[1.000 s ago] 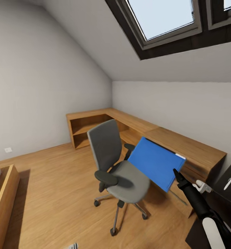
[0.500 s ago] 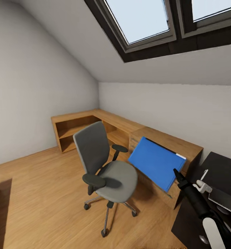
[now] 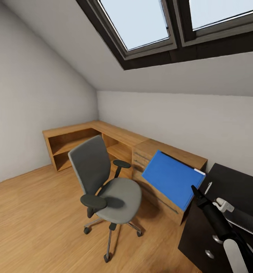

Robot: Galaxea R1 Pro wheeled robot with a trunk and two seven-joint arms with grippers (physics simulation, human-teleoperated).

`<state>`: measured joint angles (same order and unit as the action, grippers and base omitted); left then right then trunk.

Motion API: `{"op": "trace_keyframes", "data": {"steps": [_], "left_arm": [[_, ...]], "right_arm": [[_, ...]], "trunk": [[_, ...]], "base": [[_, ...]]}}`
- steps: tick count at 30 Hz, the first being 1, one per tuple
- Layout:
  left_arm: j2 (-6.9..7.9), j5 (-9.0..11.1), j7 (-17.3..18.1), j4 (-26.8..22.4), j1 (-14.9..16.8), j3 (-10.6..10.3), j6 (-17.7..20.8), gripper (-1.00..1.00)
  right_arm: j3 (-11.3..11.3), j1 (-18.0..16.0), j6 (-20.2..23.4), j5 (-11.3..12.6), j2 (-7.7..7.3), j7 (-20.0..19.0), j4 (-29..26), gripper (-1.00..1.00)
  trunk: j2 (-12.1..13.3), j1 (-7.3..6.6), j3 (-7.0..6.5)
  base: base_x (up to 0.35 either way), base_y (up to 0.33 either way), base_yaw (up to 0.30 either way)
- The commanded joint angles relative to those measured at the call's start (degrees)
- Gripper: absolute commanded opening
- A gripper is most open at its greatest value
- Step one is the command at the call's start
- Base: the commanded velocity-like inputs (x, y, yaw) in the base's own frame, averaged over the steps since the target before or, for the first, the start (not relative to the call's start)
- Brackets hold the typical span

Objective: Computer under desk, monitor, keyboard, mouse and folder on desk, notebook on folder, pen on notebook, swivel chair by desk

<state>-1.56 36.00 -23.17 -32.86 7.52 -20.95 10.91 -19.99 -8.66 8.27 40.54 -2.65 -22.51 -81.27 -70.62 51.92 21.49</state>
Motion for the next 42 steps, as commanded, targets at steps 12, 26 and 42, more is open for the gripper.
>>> {"op": "trace_keyframes", "data": {"steps": [12,26,42], "left_arm": [[-0.02,0.4,-0.5,-0.1,0.0,-0.3,0.1,1.00],[0.21,0.3,-0.5,-0.1,0.0,-0.3,0.1,1.00],[0.07,0.2,-0.5,-0.1,0.0,-0.3,-3.6,1.00]], "right_arm": [[-0.1,0.0,0.6,0.6,-0.07,-0.1,0.0,-1.00],[-0.1,0.0,0.4,0.6,0.22,-0.2,0.1,-1.00],[-1.5,0.0,0.6,0.7,0.03,1.4,1.1,-1.00]], "trunk": [[4.8,-2.64,-2.09],[10.4,-5.72,-4.60],[15.6,-8.57,-6.93]], "base": [[0.000,0.000,-0.003],[0.000,0.000,-0.009],[0.000,0.000,-0.244]]}}
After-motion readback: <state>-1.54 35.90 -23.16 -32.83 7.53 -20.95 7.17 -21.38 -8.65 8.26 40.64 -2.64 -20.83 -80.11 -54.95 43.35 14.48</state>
